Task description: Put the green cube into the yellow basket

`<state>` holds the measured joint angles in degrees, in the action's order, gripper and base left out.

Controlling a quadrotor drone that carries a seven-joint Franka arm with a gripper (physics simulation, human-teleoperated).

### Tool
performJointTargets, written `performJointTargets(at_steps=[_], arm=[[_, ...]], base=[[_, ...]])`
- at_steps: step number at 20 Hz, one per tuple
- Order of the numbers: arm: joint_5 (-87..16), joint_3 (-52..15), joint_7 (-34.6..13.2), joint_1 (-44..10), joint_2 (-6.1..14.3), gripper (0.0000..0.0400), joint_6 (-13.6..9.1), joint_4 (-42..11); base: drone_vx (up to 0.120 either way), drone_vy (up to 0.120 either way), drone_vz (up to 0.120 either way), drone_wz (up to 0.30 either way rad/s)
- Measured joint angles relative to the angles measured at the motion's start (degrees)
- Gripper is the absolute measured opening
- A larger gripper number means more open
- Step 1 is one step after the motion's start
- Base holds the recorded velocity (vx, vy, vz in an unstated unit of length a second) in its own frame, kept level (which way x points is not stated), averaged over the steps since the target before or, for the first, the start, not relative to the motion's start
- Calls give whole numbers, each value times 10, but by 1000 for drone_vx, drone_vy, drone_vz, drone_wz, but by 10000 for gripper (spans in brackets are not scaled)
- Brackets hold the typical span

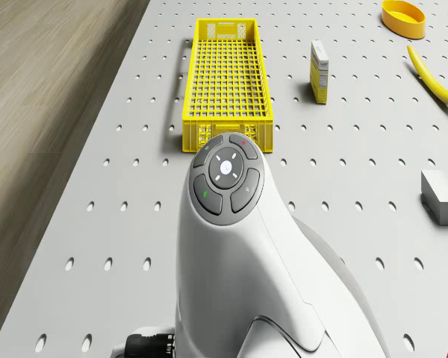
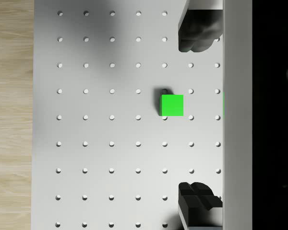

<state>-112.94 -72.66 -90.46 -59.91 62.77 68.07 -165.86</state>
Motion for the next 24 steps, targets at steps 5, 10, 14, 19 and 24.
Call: performJointTargets(at_steps=[5, 10, 14, 19, 24], arm=[[7, -6, -7, -8, 16, 400, 12, 1], [15, -12, -13, -14, 31, 400, 25, 2], [21, -15, -17, -18, 42, 400, 35, 3], [28, -20, -21, -23, 56, 400, 48, 4], [35, -24, -25, -27, 69, 400, 60, 5]], base=[[24, 56, -88, 0], [120, 0, -32, 0], [10, 0, -90, 0], [0, 16, -120, 0], [0, 48, -120, 0]])
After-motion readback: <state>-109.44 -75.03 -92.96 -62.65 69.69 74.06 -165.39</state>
